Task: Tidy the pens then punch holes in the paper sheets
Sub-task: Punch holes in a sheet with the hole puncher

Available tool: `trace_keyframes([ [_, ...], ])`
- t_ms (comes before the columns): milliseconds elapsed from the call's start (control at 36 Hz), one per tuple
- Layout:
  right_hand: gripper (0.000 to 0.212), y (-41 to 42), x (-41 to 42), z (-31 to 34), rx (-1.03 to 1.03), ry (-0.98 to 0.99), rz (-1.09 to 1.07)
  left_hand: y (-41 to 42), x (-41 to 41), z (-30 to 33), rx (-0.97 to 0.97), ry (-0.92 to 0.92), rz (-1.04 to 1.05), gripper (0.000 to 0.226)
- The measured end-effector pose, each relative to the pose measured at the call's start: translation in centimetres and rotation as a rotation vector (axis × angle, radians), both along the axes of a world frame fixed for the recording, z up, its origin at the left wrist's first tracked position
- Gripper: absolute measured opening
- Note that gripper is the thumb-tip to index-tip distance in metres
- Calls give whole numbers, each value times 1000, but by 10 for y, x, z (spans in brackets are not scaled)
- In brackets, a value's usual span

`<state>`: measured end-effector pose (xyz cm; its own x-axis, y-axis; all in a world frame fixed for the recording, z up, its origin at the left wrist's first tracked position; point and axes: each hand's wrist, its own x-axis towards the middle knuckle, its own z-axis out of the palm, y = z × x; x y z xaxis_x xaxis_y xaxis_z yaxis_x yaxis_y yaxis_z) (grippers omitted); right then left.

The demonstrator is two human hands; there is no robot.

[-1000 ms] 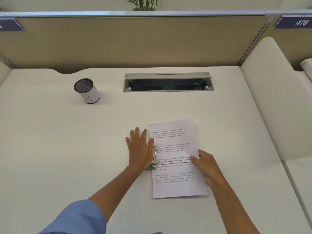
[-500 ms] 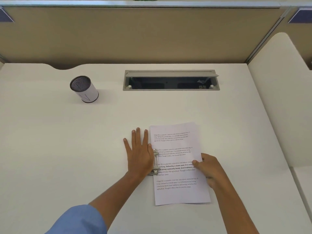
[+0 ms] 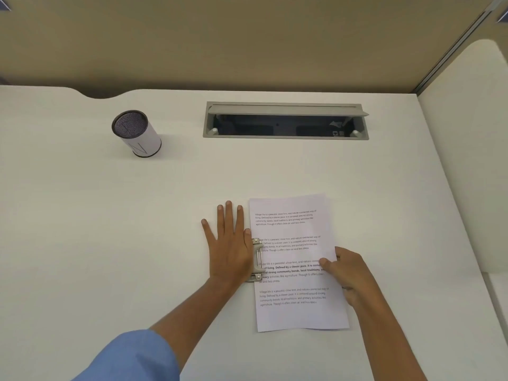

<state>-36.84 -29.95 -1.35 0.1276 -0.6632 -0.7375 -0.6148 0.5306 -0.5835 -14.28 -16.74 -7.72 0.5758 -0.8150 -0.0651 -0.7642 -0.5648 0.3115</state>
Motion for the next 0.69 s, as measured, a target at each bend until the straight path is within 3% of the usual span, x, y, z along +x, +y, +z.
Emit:
trace_keyframes([
  [694, 13, 3, 2, 21, 5, 11, 45, -11, -2, 23, 139, 109, 57, 77],
])
